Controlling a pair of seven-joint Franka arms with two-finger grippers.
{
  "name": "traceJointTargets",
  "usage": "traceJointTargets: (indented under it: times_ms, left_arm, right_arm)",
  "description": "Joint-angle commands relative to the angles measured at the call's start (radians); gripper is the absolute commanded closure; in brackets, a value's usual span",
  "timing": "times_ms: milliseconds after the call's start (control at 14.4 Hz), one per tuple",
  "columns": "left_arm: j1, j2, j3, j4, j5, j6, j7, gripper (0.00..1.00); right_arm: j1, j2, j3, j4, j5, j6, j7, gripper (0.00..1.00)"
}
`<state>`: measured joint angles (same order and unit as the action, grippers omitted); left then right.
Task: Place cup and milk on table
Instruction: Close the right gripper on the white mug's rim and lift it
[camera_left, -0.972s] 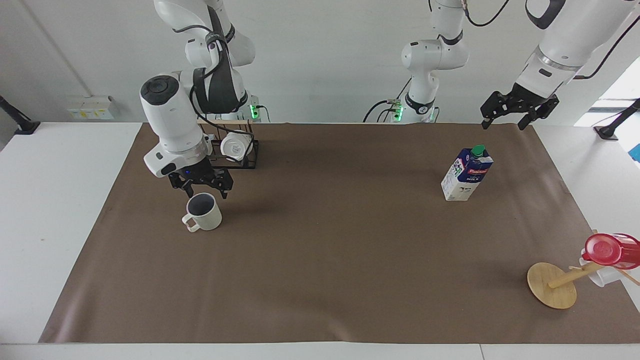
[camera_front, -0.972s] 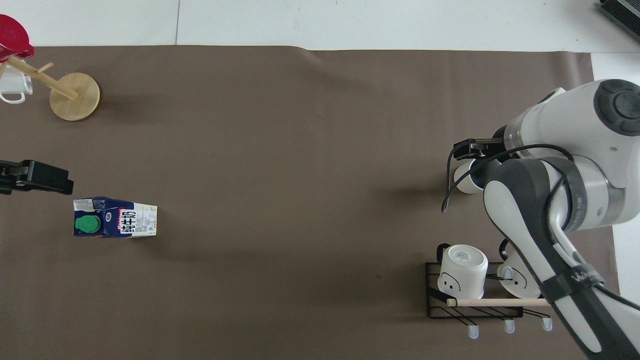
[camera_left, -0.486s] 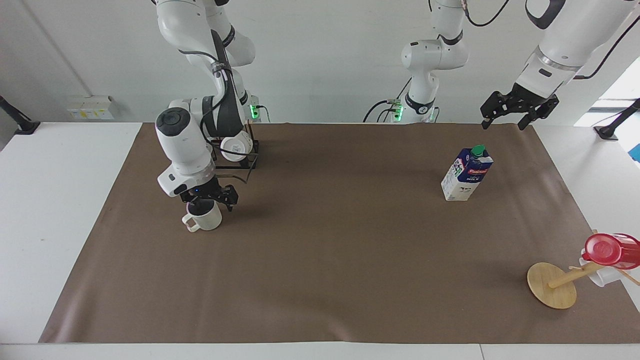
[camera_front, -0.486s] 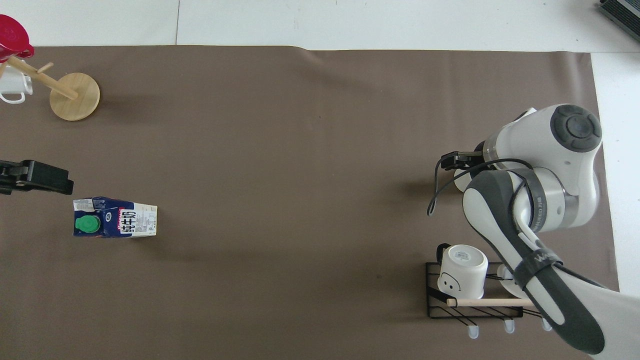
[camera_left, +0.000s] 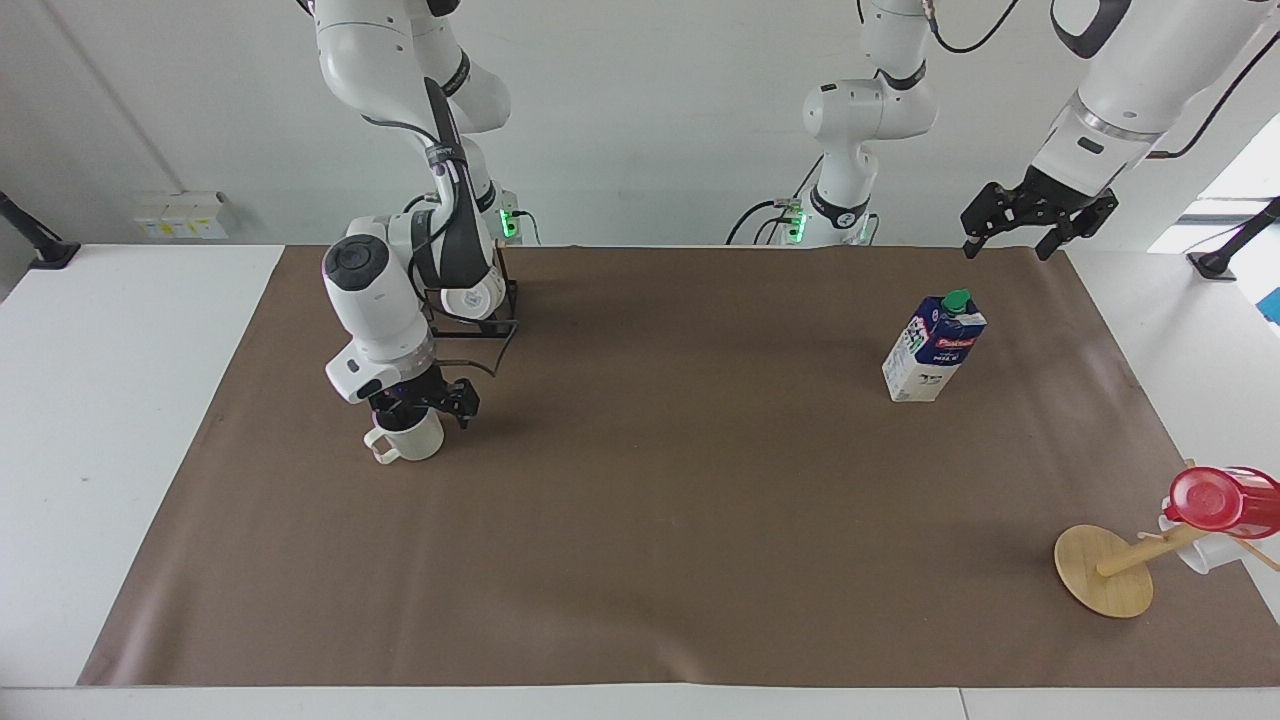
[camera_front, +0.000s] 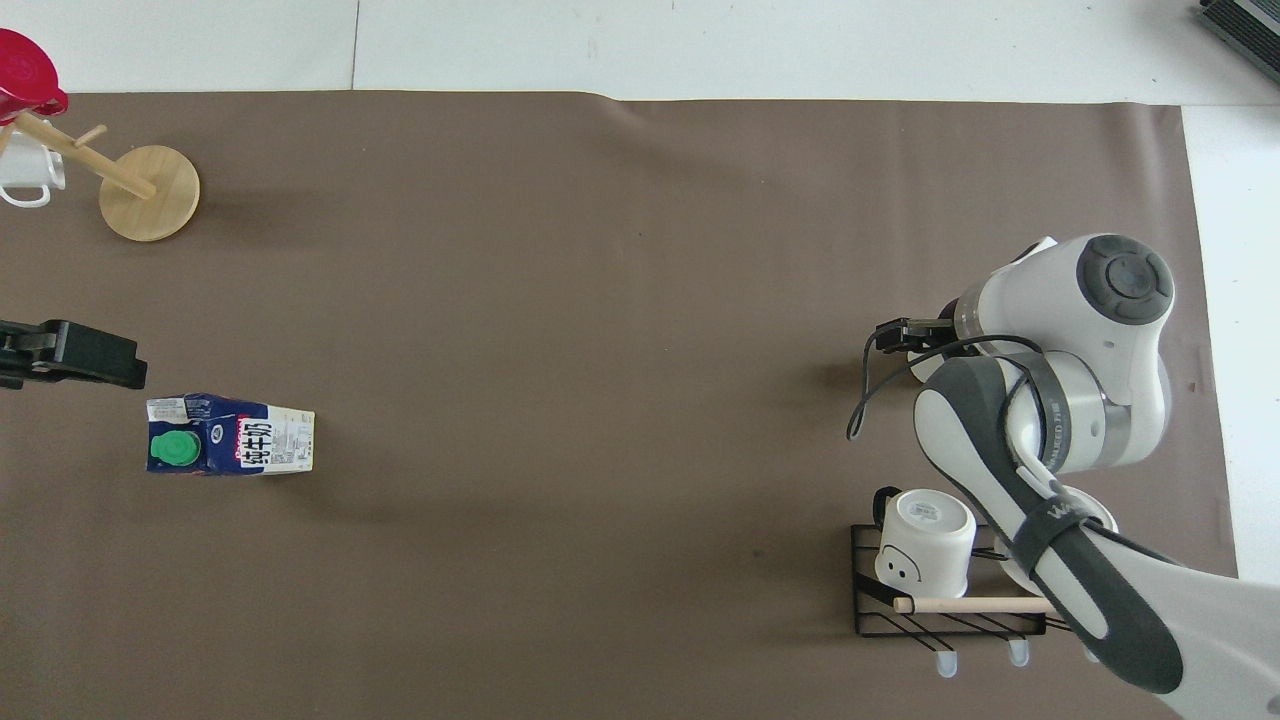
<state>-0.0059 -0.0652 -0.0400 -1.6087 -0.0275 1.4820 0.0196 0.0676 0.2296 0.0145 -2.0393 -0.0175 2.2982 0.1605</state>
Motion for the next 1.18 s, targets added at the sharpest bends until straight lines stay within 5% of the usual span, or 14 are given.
traceJointTargets:
  times_ms: [0, 208, 555, 763, 1110]
  left_arm:
    - [0.009, -0.015, -0.008, -0.005, 0.014, -0.009, -0.001, 0.00]
    - [0.010, -0.013, -0.008, -0.005, 0.014, -0.008, -0.001, 0.00]
    - [0.009, -0.015, -0.008, -0.005, 0.014, -0.008, -0.001, 0.00]
    - [0.009, -0.013, -0.008, -0.005, 0.014, -0.008, 0.000, 0.00]
    - [0.010, -0.015, -0.008, -0.005, 0.014, -0.008, 0.000, 0.00]
  right_arm:
    - [-0.014, -0.003, 0.005, -0.012, 0.014, 0.024, -0.024, 0.00]
    - [-0.014, -0.001, 0.005, -0.010, 0.013, 0.024, -0.032, 0.00]
    - [-0.019, 0.001, 0.005, -0.007, 0.013, 0.024, -0.029, 0.68]
    - [-0.020, 0.002, 0.005, -0.006, 0.014, 0.024, -0.013, 1.00]
    - [-0.038, 0.011, 0.005, 0.002, 0.019, 0.050, 0.028, 1.00]
